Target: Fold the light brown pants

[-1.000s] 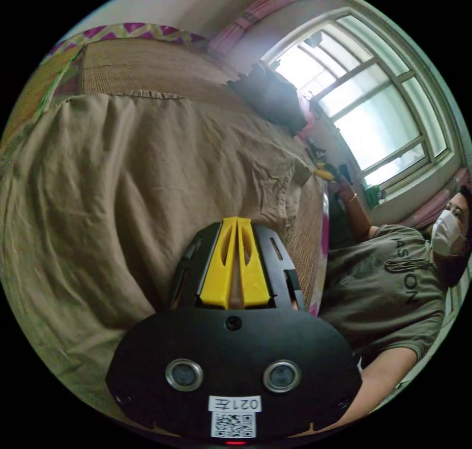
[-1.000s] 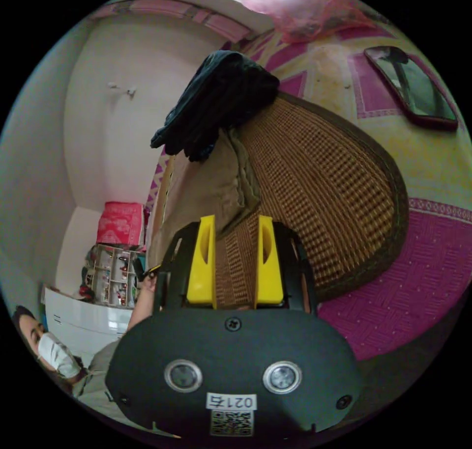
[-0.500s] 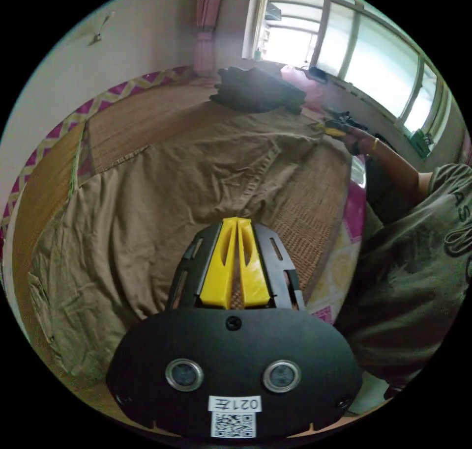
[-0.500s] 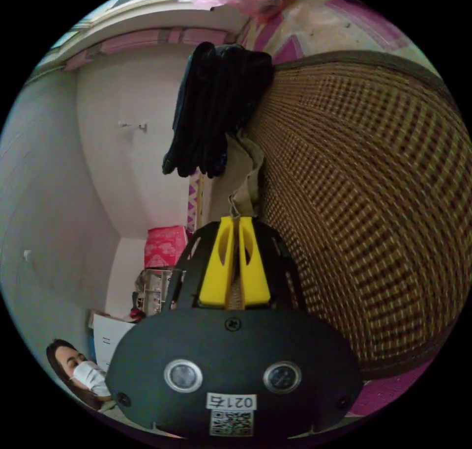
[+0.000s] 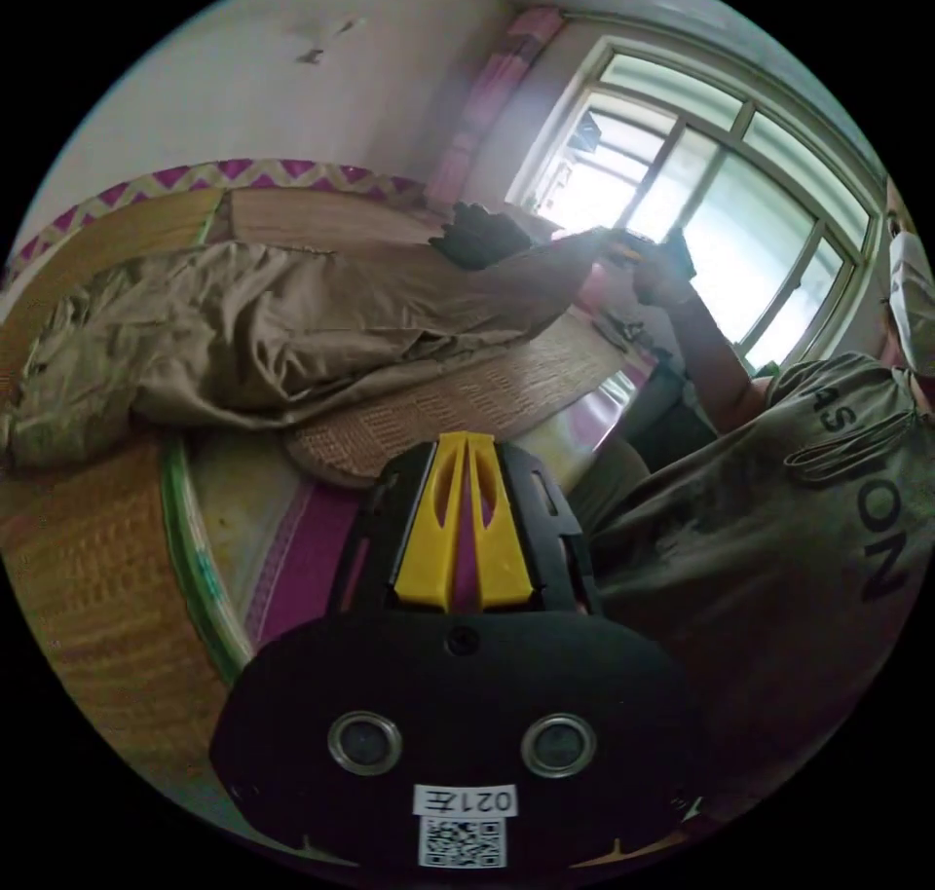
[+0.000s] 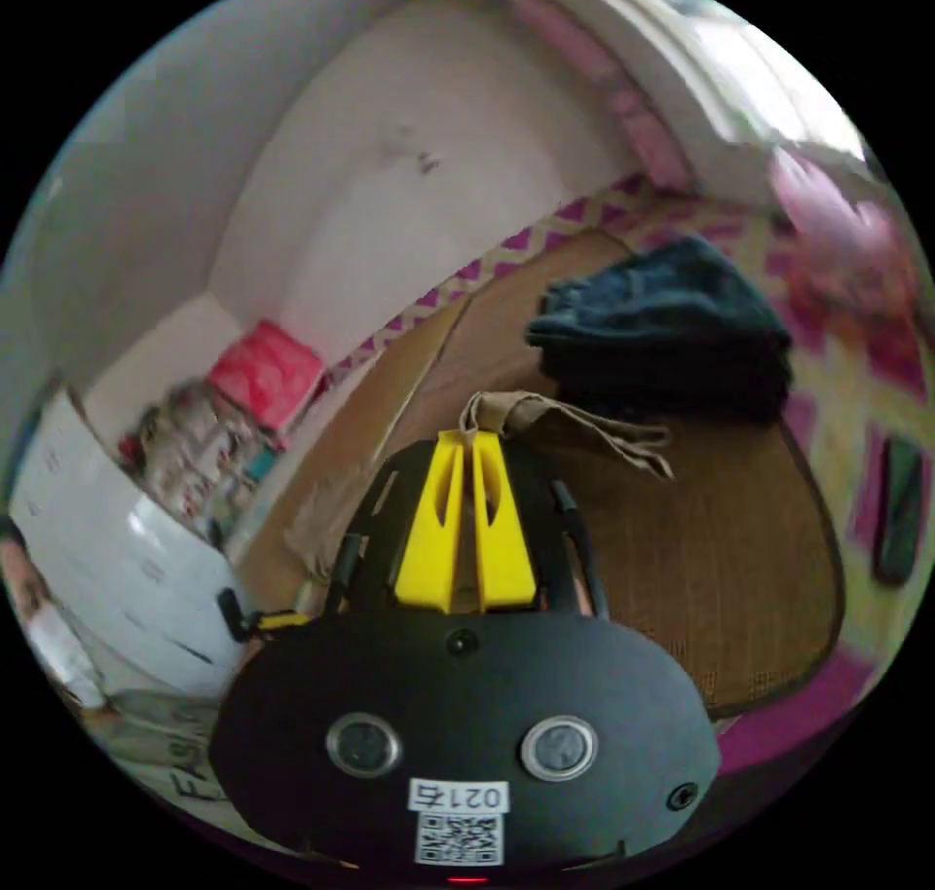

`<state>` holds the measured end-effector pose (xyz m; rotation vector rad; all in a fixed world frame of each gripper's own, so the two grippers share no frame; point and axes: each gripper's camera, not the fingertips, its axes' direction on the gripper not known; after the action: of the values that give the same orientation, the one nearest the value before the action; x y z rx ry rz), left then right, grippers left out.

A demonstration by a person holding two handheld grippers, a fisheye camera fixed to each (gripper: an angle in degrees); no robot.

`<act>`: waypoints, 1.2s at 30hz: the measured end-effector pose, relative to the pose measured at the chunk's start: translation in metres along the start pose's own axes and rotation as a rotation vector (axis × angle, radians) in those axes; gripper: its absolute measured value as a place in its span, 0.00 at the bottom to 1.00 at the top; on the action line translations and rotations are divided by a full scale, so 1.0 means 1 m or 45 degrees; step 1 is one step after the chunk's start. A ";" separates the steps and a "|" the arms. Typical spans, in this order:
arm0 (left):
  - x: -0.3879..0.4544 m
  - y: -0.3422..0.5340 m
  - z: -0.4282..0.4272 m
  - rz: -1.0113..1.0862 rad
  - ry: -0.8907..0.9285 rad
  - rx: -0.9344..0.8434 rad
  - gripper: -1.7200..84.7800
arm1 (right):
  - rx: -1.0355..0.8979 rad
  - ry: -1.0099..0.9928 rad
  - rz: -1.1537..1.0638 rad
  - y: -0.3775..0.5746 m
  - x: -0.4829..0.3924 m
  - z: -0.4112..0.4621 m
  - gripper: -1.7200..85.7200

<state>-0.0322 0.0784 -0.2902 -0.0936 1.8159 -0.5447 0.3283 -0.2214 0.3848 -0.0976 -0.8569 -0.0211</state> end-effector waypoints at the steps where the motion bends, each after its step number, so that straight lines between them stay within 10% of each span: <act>1: 0.001 0.007 -0.005 -0.005 0.000 0.012 0.01 | -0.019 0.030 -0.093 0.003 -0.031 0.014 0.02; 6: 0.022 0.056 -0.042 -0.009 -0.030 0.073 0.01 | -0.280 0.095 -0.748 0.093 -0.259 0.188 0.02; 14: 0.036 0.117 -0.085 -0.119 -0.089 0.159 0.01 | -0.666 0.247 -0.867 0.243 -0.337 0.416 0.02; 28: 0.012 0.142 -0.141 -0.303 -0.153 0.348 0.01 | -0.607 0.371 -1.120 0.361 -0.382 0.446 0.03; 36: -0.046 0.137 -0.202 -0.752 -0.488 0.658 0.09 | -0.488 -0.208 -0.737 0.319 -0.305 0.344 0.09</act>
<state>-0.1761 0.2791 -0.2625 -0.3596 1.2130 -1.3019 -0.1120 0.1221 0.3535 -0.2097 -1.0127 -0.7297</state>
